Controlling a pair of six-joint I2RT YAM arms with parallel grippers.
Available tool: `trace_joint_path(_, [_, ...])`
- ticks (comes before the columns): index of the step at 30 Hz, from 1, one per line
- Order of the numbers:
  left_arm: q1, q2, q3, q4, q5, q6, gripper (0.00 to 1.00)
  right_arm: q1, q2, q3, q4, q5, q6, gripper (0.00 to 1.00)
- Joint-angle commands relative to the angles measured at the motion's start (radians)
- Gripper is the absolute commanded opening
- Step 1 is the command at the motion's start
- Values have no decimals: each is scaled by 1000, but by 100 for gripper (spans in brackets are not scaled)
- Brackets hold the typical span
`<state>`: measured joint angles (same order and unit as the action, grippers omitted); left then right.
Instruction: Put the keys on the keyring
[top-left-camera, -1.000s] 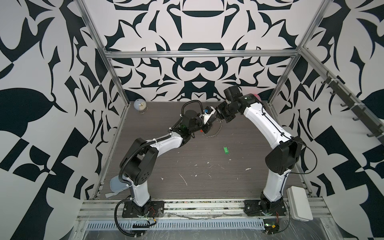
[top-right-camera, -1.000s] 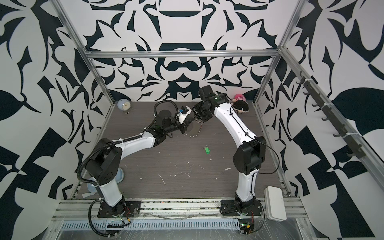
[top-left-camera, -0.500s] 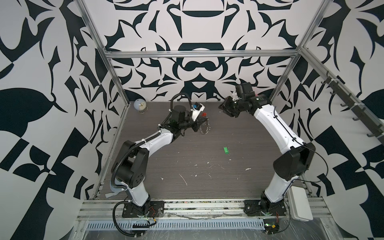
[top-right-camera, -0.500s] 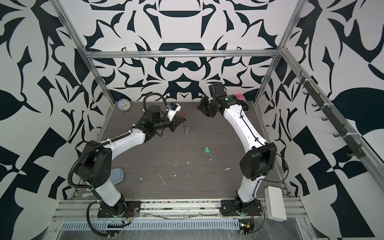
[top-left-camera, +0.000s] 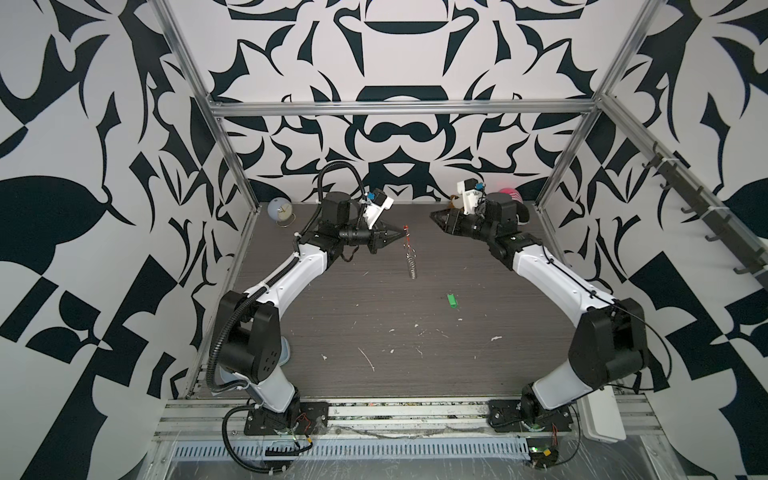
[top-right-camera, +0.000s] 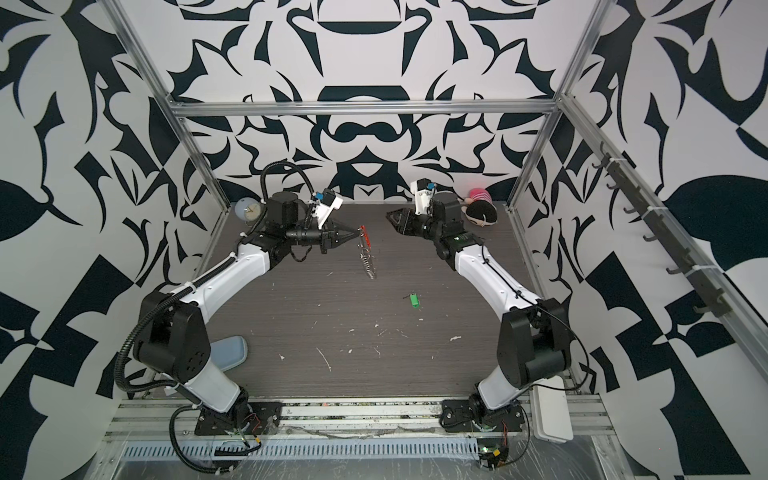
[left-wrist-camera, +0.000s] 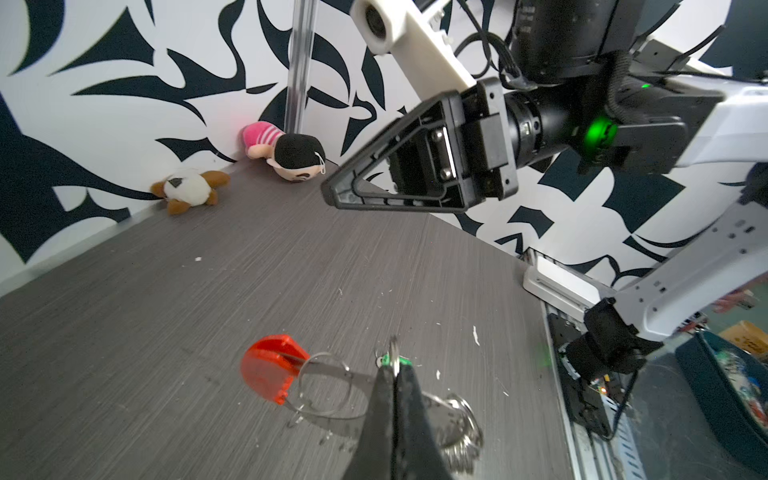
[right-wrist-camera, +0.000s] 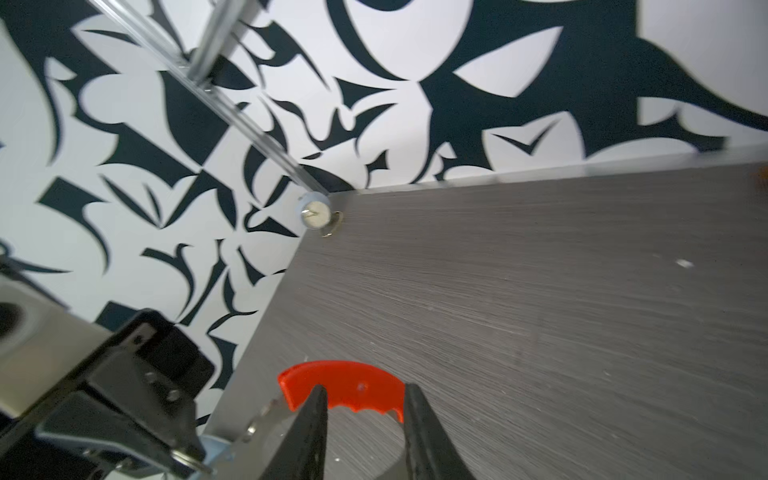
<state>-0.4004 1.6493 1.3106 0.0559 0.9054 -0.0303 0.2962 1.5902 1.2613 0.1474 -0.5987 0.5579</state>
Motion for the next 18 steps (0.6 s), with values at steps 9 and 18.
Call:
trace_joint_path(9, [23, -13, 88, -9, 93, -73, 0, 4, 79, 9, 585, -435, 322, 22])
trace_joint_path(18, [28, -20, 11, 283, 46, -272, 0, 22, 71, -37, 653, -448, 372, 21])
